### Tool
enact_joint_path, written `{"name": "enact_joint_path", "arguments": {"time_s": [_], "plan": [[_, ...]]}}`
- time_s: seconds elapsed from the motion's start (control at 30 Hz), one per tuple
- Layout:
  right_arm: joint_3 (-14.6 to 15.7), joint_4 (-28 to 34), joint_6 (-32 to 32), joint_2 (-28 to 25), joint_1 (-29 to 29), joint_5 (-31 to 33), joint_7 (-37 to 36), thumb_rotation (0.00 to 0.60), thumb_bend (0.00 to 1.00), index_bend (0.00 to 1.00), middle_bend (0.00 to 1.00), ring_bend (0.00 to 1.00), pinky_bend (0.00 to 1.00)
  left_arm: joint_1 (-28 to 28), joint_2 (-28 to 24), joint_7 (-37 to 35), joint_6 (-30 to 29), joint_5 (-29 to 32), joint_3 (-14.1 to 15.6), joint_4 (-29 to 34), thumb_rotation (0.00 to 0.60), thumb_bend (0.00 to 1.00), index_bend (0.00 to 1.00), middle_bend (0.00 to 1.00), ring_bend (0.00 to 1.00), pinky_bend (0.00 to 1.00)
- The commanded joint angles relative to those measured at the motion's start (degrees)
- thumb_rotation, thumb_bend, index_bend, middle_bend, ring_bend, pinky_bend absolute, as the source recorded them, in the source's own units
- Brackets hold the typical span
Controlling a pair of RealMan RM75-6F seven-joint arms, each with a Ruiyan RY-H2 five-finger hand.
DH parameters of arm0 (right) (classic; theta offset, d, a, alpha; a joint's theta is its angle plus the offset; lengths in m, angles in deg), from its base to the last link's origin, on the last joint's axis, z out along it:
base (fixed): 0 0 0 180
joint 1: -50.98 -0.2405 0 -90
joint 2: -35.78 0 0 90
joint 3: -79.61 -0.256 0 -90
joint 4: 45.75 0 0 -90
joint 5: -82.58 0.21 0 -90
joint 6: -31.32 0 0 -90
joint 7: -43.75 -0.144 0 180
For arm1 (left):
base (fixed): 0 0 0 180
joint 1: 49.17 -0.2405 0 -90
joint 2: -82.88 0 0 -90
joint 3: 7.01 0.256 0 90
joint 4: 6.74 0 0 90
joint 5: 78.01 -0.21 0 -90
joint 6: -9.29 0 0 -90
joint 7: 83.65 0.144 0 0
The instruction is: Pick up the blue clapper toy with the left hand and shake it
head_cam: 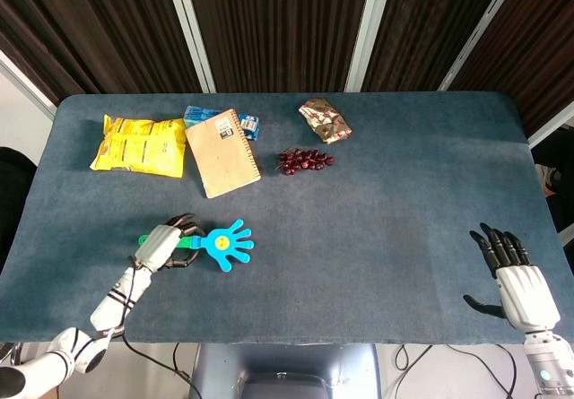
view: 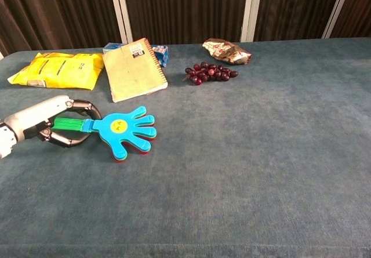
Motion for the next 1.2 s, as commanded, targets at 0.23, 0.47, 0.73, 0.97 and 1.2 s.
{"name": "enact_joint_path", "arguments": {"time_s": [0.23, 0.47, 0.73, 0.97, 1.2], "plan": [[0.0, 0.0, -0.2, 0.0, 0.0, 0.1, 0.1, 0.600, 0.01, 0.00, 0.00, 0.00, 0.00, -0.5, 2.8, -11.3, -3.8, -1.2, 0.9, -5.1, 0.600, 0.48, 0.89, 0.77, 0.65, 0.78], [0.0, 0.0, -0.2, 0.1, 0.0, 0.1, 0.3, 0.600, 0.01, 0.00, 0.00, 0.00, 0.00, -0.4, 1.9, -24.7, -5.1, -1.3, 1.1, -4.2, 0.600, 0.50, 0.89, 0.80, 0.71, 0.80], [0.1, -0.1, -0.8, 0.3, -0.2, 0.3, 0.5, 0.600, 0.01, 0.00, 0.00, 0.00, 0.00, 0.2, -2.5, -43.7, -8.3, -2.2, 1.2, 1.5, 0.600, 0.52, 0.89, 0.81, 0.71, 0.80], [0.2, -0.1, -1.0, 0.2, -0.3, 0.3, 0.5, 0.600, 0.02, 0.00, 0.00, 0.00, 0.00, 0.7, -9.2, -59.8, -17.4, -3.2, -1.7, 10.2, 0.600, 0.53, 0.89, 0.81, 0.71, 0.80], [0.2, -0.2, -1.4, 0.3, -0.4, 0.4, 0.5, 0.600, 0.02, 0.00, 0.00, 0.00, 0.00, 1.1, -10.0, -47.7, -17.1, -7.7, 1.9, 7.4, 0.600, 0.56, 0.89, 0.81, 0.72, 0.80]]}}
